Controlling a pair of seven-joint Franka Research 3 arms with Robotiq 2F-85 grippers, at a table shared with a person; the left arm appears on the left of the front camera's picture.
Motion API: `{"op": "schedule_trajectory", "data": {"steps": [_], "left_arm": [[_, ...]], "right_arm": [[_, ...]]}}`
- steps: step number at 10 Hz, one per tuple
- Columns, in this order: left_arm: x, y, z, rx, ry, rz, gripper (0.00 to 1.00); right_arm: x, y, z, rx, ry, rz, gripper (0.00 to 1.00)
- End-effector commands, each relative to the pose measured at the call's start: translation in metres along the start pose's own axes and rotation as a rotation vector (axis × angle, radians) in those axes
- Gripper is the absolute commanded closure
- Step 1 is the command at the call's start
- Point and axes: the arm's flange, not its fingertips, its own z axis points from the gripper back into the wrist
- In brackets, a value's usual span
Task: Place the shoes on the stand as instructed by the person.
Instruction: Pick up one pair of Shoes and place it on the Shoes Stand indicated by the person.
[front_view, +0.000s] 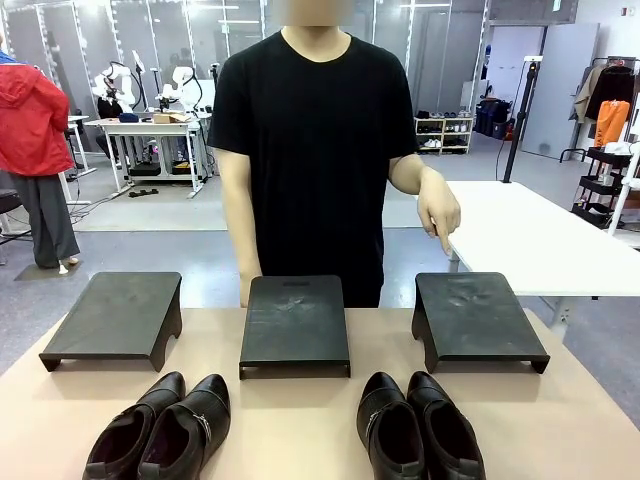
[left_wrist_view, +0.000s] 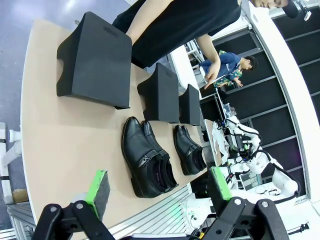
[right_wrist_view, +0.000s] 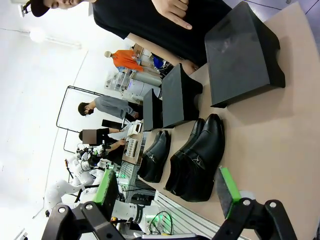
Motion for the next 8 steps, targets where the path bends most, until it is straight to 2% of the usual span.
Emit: {"op": "schedule_trajectory", "data": {"steps": [1,8], "left_arm": [[0.0,0.0005,0.0009,-0.001,0.003,-0.002,0.0],[0.0,0.0005,0.0009,-0.001,0.003,-0.002,0.0]], "right_arm": [[-0.0007,0.0003,0.0009,0.007,0.0,0.003,0.0],[-0.0007,0.0003,0.0009,0.007,0.0,0.003,0.0]]}}
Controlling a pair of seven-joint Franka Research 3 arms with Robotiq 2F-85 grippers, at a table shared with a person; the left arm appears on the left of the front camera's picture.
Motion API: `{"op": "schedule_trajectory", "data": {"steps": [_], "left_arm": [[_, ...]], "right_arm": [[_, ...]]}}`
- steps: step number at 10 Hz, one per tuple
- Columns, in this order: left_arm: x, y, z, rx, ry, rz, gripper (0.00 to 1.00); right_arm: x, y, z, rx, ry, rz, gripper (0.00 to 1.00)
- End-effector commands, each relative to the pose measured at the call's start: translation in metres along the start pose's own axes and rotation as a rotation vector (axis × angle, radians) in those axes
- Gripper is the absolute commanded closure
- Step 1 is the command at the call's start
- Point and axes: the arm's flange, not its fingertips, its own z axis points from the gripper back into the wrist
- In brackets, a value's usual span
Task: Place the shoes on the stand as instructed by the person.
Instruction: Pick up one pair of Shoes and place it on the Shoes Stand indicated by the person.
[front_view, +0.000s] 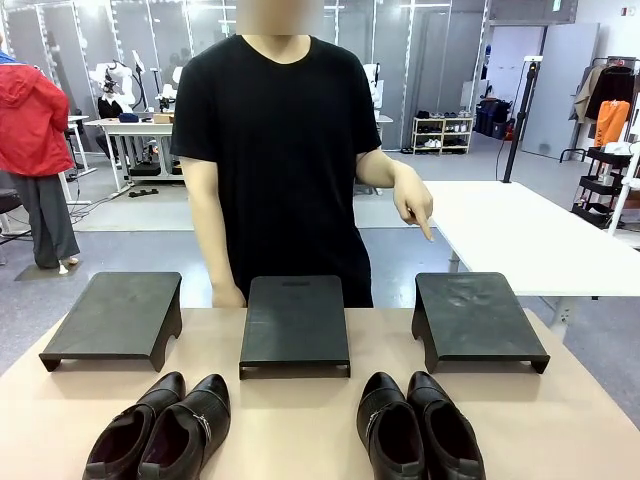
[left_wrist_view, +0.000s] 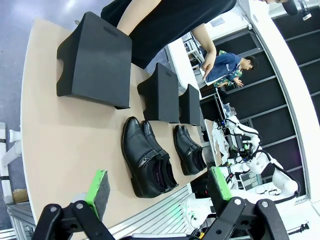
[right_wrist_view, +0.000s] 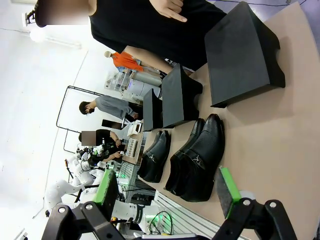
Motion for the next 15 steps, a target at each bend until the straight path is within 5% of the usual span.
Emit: {"op": "schedule_trajectory", "data": {"steps": [1,3,6,9,15], "left_arm": [[0.0,0.001,0.001,-0.001,0.003,-0.002,0.0],[0.0,0.001,0.001,-0.001,0.003,-0.002,0.0],[0.0,0.001,0.001,-0.001,0.003,-0.002,0.0],[0.0,0.001,0.001,-0.001,0.003,-0.002,0.0],[0.0,0.001,0.001,-0.001,0.003,-0.002,0.0]], "right_arm": [[-0.001,0.0,0.001,0.007,0.0,0.003,0.0],[0.0,0.0,0.0,0.0,0.0,0.0,0.0],[0.0,0.034,-0.024,-0.154,0.14,0.003,0.0],[-0.008,0.083,-0.087,-0.28,0.352,0.082,0.0],[-0.052,0.15,-0.204,-0.454,0.623,0.2,0.0]]}}
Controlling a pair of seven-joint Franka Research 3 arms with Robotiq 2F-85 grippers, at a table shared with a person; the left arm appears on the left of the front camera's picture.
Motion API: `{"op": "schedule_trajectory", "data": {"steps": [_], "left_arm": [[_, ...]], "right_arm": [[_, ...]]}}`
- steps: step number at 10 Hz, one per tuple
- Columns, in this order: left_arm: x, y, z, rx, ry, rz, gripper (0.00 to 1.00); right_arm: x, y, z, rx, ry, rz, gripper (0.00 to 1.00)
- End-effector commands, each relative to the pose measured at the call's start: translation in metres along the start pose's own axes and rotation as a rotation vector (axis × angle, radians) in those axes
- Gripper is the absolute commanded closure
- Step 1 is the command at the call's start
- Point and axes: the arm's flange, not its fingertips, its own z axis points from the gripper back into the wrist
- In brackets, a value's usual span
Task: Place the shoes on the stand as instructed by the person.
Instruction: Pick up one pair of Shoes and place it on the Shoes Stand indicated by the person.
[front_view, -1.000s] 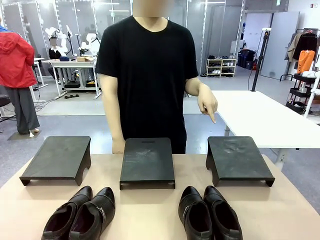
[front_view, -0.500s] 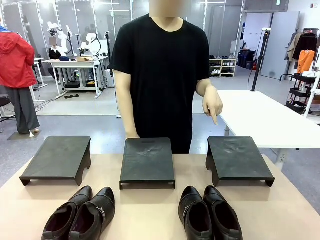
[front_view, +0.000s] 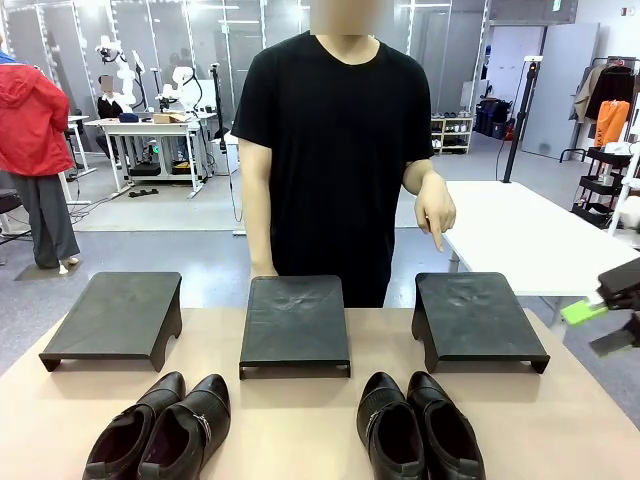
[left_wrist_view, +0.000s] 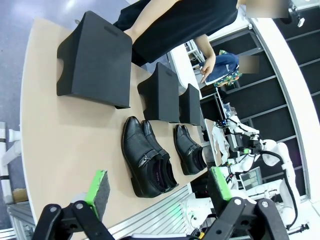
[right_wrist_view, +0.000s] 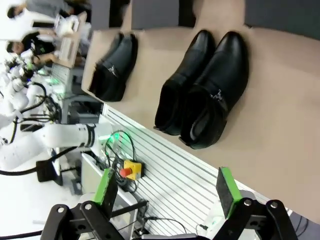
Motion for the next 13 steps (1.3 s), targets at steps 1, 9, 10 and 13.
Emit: {"op": "schedule_trajectory", "data": {"steps": [1,9,10,13], "left_arm": [[0.0,0.0,0.002,-0.002,0.001,-0.004,0.0],[0.0,0.0,0.002,-0.002,0.001,-0.004,0.0],[0.0,0.0,0.002,-0.002,0.001,-0.004,0.0],[0.0,0.0,0.002,-0.002,0.001,-0.004,0.0]], "right_arm": [[-0.001,0.025,-0.028,-0.122,0.061,0.003,0.0],[0.009,0.072,-0.176,-0.381,0.201,-0.025,0.0],[0.004,0.069,-0.196,-0.43,0.202,-0.039,0.0],[-0.008,0.06,-0.237,-0.498,0.216,-0.107,0.0]]}}
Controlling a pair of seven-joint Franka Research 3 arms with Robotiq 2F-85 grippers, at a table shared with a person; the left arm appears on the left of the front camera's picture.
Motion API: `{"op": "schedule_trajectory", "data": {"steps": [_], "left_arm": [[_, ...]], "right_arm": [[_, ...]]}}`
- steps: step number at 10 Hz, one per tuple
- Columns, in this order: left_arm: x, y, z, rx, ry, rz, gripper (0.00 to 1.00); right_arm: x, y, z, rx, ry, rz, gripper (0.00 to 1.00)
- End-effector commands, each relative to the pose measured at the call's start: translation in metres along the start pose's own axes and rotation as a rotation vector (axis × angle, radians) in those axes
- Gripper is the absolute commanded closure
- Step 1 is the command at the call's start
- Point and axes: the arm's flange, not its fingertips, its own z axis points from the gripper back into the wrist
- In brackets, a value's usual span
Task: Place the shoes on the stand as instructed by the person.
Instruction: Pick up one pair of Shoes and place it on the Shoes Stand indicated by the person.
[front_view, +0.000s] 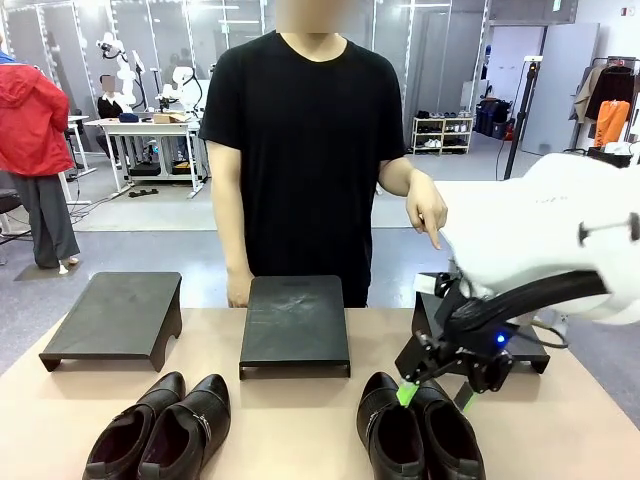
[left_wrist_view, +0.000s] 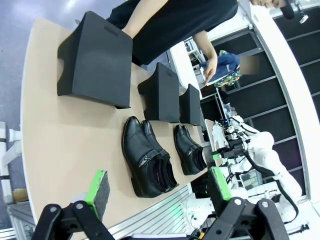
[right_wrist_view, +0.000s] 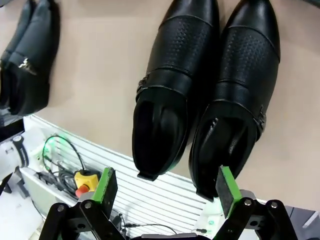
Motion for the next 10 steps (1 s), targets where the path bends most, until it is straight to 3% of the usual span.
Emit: {"op": "schedule_trajectory", "data": {"steps": [1,10], "left_arm": [[0.0,0.0,0.001,-0.004,0.002,-0.004,0.0],[0.0,0.0,0.001,-0.004,0.002,-0.004,0.0]], "right_arm": [[-0.036,-0.006,-0.042,-0.082,0.005,-0.048,0.0],[-0.04,-0.018,-0.095,-0.217,-0.024,-0.09,0.0]]}}
